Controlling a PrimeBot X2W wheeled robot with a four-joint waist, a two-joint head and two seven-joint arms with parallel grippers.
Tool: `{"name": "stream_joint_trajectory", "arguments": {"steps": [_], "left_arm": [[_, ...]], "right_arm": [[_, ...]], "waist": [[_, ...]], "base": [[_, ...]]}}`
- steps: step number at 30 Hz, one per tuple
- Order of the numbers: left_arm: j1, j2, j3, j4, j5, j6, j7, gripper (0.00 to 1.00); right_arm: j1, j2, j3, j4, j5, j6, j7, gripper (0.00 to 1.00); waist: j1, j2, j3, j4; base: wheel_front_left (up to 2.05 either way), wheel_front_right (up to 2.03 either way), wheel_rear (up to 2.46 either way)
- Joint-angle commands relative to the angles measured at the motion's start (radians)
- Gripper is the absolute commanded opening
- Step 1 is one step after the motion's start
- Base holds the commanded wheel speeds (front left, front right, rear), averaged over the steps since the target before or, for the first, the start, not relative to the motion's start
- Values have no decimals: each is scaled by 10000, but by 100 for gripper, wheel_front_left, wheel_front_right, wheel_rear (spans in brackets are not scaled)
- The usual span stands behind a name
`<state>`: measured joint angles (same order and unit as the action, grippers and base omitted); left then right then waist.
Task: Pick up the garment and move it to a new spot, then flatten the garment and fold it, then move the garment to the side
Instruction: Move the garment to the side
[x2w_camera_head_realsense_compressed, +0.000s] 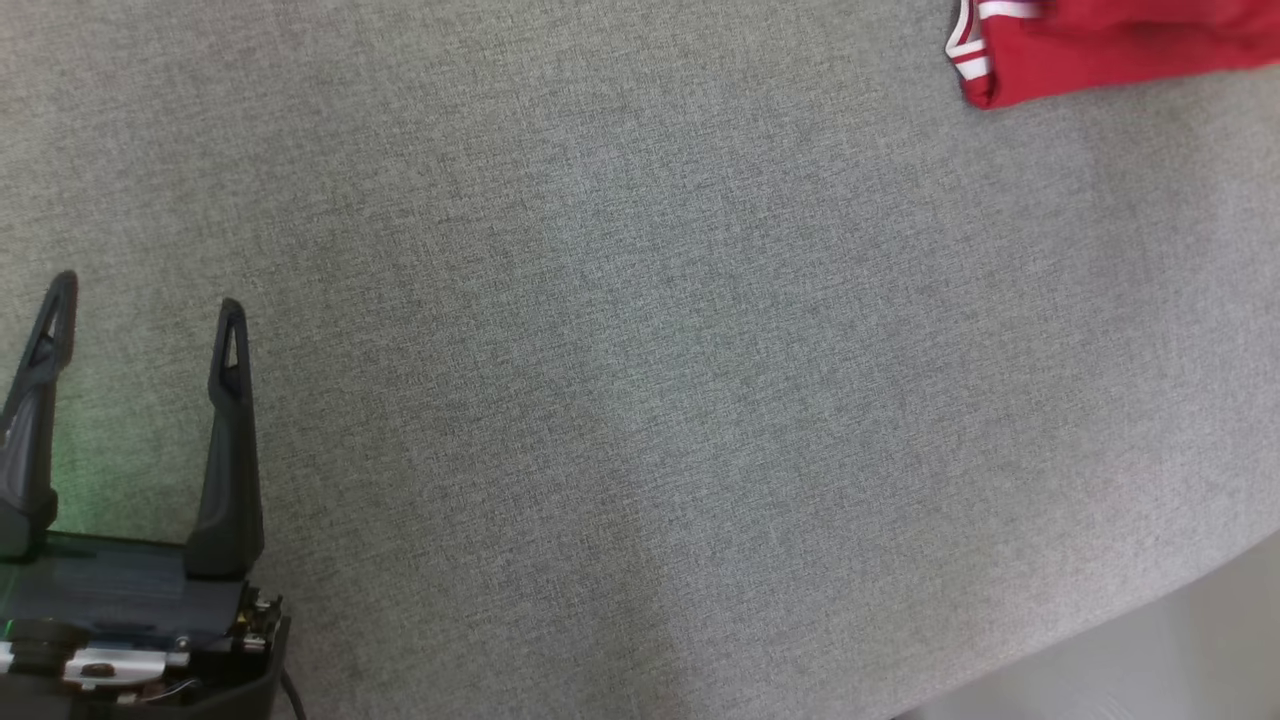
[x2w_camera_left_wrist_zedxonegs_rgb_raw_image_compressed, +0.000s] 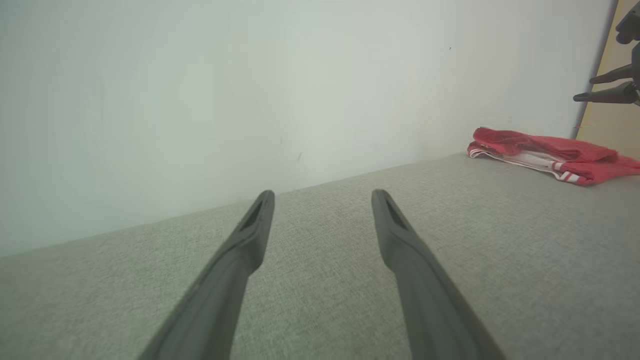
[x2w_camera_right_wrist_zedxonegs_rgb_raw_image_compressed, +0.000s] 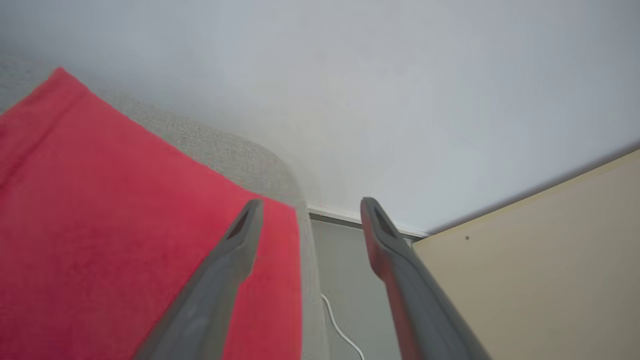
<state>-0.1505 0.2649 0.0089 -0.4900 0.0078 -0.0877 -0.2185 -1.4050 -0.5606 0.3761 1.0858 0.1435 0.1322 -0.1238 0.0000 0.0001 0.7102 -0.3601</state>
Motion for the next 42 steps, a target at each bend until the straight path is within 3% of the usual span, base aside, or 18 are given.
{"name": "stream_joint_trajectory", "arguments": {"steps": [1, 7, 22, 34, 42], "left_arm": [[37, 15, 21, 80, -58, 43, -62, 100], [-40, -173, -146, 535, -212, 103, -213, 100], [324, -1051, 50, 2346, -859, 519, -459, 100], [1068, -1807, 533, 3315, -1050, 468, -462, 100], [1582, -2027, 692, 3749, -1085, 391, -463, 100]], "right_arm": [[-99, 29, -28, 9, -53, -23, -85, 100], [82, -64, -146, 10, -183, -23, -352, 100], [1137, 105, -646, -630, 79, -23, -1188, 100], [3685, 964, -1638, -2226, 165, -23, -1415, 100], [5851, 1806, -2431, -3708, -6, -23, -1404, 100]], "waist": [[0, -1, -29, 16], [0, -1, -422, 310], [0, -1, -2466, 1870], [0, -1, -4368, 3146], [0, -1, -5315, 3552]], "base": [[0, 0, 0], [0, 0, 0], [0, 0, 0], [0, 0, 0], [0, 0, 0]]}}
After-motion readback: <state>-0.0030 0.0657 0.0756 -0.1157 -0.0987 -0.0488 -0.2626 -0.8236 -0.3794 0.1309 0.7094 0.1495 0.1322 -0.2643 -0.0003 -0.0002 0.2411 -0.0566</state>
